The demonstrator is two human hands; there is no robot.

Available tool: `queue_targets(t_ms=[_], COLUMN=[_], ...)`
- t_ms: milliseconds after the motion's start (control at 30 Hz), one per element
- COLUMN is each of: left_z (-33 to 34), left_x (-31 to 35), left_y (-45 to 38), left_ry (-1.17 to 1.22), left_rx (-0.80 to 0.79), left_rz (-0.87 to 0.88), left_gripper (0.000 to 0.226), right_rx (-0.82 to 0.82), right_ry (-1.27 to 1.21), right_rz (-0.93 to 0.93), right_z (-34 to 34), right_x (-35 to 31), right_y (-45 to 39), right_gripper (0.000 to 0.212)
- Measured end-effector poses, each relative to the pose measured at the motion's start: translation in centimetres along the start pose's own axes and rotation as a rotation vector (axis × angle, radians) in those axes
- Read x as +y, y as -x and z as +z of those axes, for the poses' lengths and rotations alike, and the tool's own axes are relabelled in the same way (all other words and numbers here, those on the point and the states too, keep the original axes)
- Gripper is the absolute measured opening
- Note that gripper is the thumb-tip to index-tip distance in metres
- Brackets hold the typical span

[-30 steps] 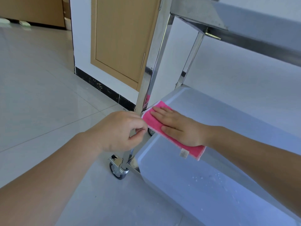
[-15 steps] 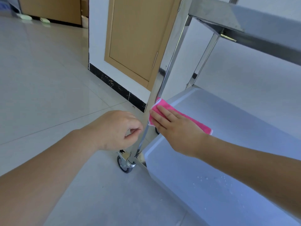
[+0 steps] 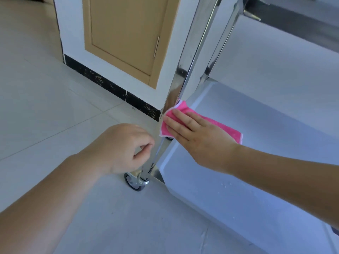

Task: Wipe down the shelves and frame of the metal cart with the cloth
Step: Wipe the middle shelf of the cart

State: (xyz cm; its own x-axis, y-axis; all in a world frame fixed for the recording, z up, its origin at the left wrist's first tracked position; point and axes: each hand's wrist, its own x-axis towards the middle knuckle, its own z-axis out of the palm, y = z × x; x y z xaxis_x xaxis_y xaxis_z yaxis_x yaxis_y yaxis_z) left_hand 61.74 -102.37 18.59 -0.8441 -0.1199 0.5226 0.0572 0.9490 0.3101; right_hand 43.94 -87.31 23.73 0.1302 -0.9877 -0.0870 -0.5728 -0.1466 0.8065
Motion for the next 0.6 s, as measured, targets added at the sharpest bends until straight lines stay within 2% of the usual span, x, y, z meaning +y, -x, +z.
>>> queue_targets(t_ms=[300,433,600], left_z=[2.7,3.1,4.1], left_x=[4.0,6.5,9.3], left_y=[-0.6,-0.8,-1.7], left_ry=[-0.010,-0.029,-0.041], left_rx=[-0.138,-0.197,-0.253], left_rz=[-0.039,-0.025,0.047], left_gripper=[0.024,0.016,0.020], right_rx=[-0.009,-0.023,-0.040], right_ry=[0.054,0.053,0.069], right_rz=[0.031,0.029,0.045], right_z=[0.3,0.9,2.2], right_x=[-0.5,-0.4,-0.4], right_y=[1.4,4.8,10.0], right_gripper=[0.064,0.065,0.068])
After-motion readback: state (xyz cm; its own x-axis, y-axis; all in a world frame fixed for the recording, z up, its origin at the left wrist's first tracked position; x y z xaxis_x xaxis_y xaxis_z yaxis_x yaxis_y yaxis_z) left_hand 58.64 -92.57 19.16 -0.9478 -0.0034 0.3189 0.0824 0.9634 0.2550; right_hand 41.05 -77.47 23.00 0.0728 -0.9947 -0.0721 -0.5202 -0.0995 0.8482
